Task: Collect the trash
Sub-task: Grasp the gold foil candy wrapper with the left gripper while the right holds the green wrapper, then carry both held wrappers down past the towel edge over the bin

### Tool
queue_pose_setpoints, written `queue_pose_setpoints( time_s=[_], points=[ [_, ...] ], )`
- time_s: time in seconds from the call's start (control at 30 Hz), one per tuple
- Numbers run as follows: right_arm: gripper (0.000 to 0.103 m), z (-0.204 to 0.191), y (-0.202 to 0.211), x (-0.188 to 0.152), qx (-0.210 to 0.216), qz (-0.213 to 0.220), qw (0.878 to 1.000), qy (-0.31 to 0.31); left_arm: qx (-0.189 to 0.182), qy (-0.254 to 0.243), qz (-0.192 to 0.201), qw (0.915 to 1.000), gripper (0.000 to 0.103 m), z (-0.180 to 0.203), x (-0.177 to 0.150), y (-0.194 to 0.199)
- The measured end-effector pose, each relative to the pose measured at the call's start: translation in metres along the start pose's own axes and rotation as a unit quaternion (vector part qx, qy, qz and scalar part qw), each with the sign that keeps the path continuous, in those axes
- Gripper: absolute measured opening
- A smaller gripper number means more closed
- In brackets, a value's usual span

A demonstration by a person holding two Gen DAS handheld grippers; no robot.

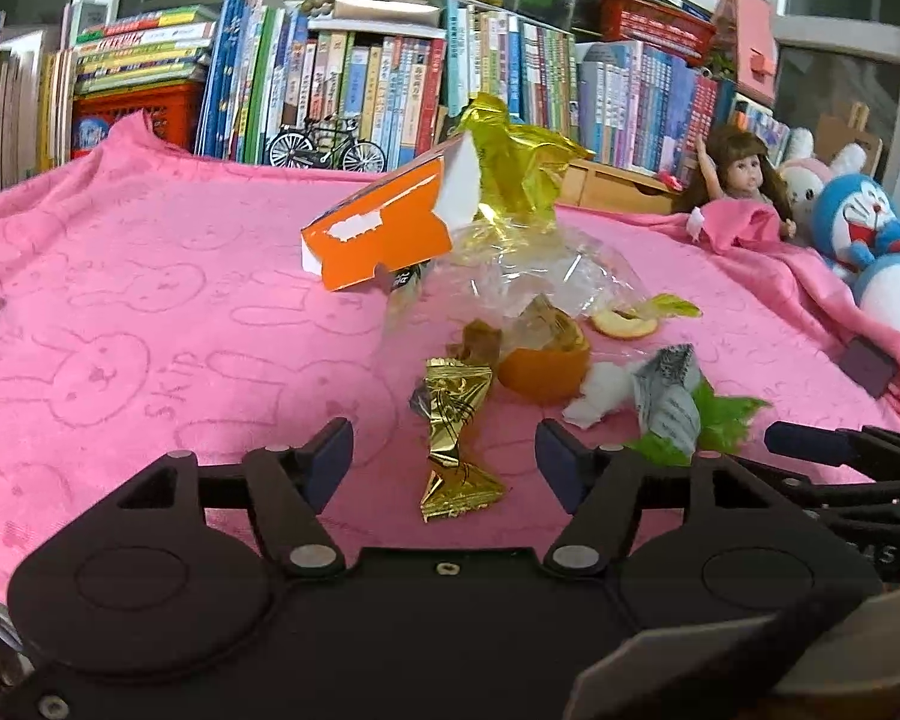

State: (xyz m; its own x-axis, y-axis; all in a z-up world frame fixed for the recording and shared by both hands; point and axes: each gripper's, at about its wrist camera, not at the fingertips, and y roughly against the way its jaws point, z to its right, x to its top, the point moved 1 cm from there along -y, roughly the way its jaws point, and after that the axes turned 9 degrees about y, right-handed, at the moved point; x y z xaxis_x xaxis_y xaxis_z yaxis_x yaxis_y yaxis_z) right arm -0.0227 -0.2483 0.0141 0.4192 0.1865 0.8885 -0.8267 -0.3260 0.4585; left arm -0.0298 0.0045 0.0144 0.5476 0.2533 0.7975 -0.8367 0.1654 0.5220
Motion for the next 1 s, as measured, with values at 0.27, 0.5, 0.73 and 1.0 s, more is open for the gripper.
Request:
queue_pose_setpoints(
  time_s=[0.27, 0.5, 0.73, 1.0],
  points=[
    [0.09, -0.007, -0.023, 0.014, 0.017, 0.015, 1.0, -0.007, -0.033, 0.072, -0.047, 0.9957, 0.019, -0.009, 0.007, -0.029],
    [0.048, -0.021, -0.015, 0.011, -0.011, 0.02, 0.999, 0.032, -0.027, 0.039, -0.014, 0.9988, 0.015, -0.002, 0.004, -0.01],
    [0.035, -0.015, -0.006, 0.016, -0.025, 0.021, 0.999, 0.02, -0.035, 0.037, 0.016, 0.9986, 0.015, 0.001, 0.012, 0.018],
    [0.085, -0.019, -0.024, 0.019, -0.002, 0.019, 1.0, 0.02, -0.021, 0.035, 0.015, 0.9991, 0.015, -0.002, 0.01, 0.021]
  ],
)
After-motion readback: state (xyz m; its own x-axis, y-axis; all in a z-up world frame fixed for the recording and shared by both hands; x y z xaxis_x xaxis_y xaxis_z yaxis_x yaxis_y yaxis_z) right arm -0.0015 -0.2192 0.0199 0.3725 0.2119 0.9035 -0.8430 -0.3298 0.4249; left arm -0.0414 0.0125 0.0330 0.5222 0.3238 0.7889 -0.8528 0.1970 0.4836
